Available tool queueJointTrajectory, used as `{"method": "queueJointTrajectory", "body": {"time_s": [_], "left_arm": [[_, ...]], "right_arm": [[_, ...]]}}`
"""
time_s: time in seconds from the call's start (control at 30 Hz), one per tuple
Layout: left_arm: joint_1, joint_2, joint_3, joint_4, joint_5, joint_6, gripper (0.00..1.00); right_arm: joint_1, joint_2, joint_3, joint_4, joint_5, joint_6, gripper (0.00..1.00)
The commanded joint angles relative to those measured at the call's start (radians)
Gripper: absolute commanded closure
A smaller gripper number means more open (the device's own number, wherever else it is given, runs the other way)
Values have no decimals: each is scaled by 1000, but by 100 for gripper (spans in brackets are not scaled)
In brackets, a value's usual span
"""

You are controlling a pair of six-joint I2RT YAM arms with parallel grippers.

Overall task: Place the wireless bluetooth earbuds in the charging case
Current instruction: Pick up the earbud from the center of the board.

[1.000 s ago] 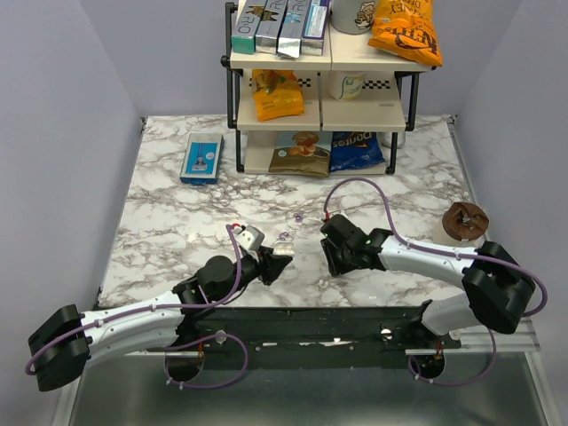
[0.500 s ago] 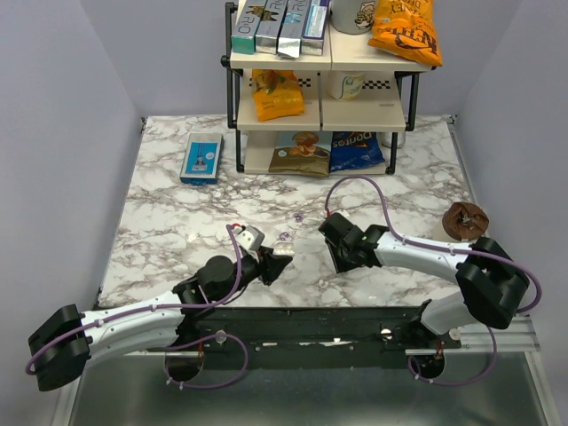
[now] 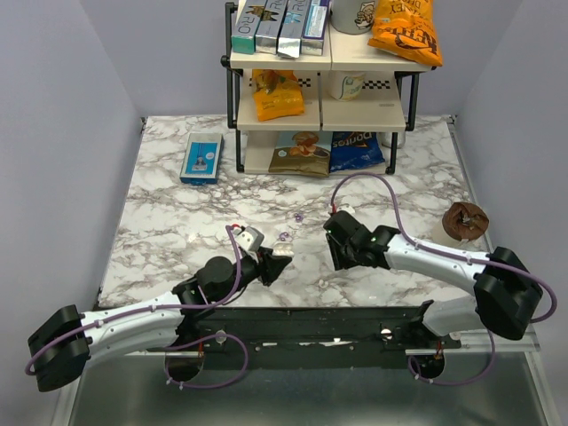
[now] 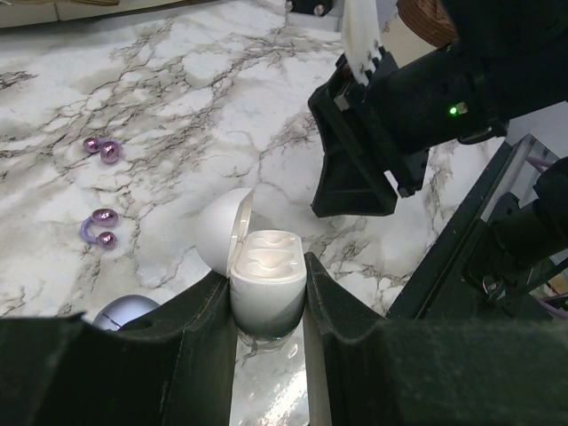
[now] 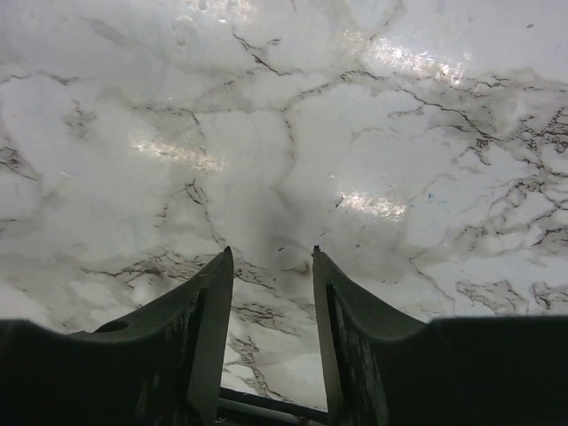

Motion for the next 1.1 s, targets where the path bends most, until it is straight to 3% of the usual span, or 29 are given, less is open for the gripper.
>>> {"method": "queueJointTrajectory", "body": {"time_s": [0.0, 0.57, 0.97, 1.07], "left_arm": [[-6, 7, -13, 50, -1, -10, 100], [-7, -24, -23, 38, 1, -16, 100], [-9, -12, -15, 35, 1, -13, 100], [-9, -5, -13, 38, 1, -12, 100]], "right_arm": [[2, -45, -23, -24, -2, 42, 50], [-138, -159, -189, 124, -207, 140, 55], [-188, -155, -232, 174, -250, 137, 59], [-193, -182, -239, 180, -246, 143, 54]]}}
